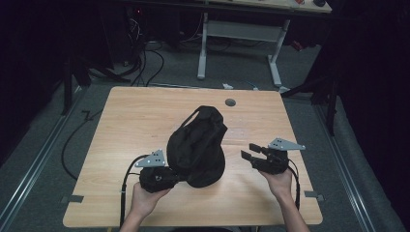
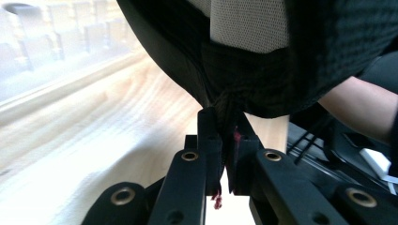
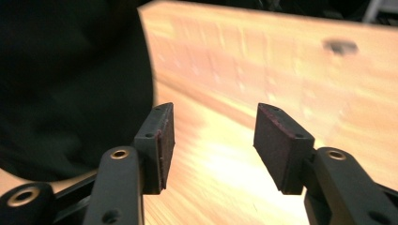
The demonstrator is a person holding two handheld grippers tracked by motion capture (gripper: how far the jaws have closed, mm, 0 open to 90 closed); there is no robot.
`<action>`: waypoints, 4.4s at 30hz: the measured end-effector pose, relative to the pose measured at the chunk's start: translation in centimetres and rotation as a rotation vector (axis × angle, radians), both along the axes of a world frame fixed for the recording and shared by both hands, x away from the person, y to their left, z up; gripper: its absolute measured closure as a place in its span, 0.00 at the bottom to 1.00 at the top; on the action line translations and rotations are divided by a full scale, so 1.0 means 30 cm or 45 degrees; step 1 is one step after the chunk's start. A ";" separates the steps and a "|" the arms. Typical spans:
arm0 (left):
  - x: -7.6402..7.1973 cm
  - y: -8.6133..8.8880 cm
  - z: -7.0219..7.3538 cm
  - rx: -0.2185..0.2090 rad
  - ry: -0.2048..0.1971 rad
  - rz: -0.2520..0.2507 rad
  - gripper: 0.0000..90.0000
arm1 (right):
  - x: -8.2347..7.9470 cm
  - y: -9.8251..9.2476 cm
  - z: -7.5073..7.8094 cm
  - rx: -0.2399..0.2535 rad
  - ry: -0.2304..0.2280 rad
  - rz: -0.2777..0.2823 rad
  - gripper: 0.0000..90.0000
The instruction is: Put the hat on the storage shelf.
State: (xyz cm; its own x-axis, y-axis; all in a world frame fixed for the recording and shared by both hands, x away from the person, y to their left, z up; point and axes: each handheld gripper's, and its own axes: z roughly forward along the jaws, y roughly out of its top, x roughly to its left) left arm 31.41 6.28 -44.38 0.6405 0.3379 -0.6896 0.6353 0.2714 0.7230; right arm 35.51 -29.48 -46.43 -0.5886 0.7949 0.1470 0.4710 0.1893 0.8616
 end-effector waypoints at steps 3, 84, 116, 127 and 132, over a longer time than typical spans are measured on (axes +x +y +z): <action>0.002 0.002 0.004 0.000 -0.016 0.026 0.96 | 0.004 -0.014 -0.055 -0.048 0.078 -0.063 0.48; 0.326 0.075 0.116 0.189 -0.199 0.644 0.96 | -0.005 0.001 -0.223 -0.348 0.188 -0.359 0.27; 0.399 0.045 0.027 0.324 -0.165 0.692 0.96 | -0.004 -0.001 -0.223 -0.347 0.189 -0.356 0.27; 0.411 0.033 -0.012 0.341 -0.132 0.680 0.95 | -0.003 -0.001 -0.224 -0.346 0.189 -0.356 0.27; 0.414 0.026 -0.029 0.350 -0.121 0.674 0.95 | -0.004 -0.001 -0.223 -0.346 0.190 -0.356 0.27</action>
State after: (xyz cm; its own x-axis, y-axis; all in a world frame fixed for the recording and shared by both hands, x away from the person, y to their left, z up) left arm 43.82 7.05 -45.27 0.3912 0.7851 -0.4801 0.3942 0.3285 0.8583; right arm 35.40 -29.51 -53.14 -0.3324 0.9429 -0.0230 0.6522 0.2474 0.7165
